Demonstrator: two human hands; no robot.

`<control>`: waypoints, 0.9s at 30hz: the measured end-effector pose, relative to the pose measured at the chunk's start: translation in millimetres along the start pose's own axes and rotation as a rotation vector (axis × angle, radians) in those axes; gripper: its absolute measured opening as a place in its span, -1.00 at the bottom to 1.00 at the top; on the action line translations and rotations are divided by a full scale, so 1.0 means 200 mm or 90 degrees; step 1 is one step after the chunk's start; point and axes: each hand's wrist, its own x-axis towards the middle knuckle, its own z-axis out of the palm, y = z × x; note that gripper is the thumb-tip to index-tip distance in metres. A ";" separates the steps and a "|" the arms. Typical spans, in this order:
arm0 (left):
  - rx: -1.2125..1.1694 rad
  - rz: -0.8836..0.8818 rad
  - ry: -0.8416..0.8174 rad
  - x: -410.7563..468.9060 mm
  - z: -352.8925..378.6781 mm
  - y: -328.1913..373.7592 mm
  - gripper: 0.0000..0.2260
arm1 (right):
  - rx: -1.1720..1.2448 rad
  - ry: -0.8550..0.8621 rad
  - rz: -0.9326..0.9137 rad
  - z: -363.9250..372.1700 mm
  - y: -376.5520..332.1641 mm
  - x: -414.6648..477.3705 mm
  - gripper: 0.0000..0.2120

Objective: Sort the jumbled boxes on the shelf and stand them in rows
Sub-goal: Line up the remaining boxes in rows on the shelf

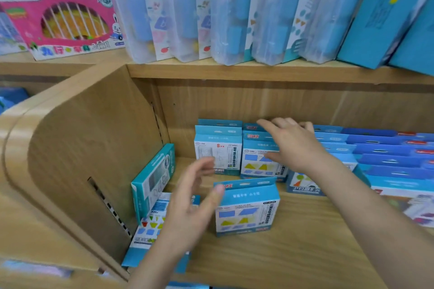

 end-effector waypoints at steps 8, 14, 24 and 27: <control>0.433 -0.113 0.056 0.48 0.00 -0.17 -0.25 | -0.112 -0.013 -0.004 0.07 0.00 0.00 -0.19; 0.473 -0.104 0.043 0.56 0.07 -0.28 -0.25 | -0.137 -0.008 -0.034 0.10 0.05 0.01 -0.18; 0.593 -0.095 0.010 0.56 0.06 -0.26 -0.19 | -0.051 0.029 0.008 0.02 0.04 -0.06 -0.31; 0.591 -0.063 0.018 0.50 0.04 -0.18 -0.21 | 0.170 0.078 -0.023 -0.08 -0.04 -0.14 -0.41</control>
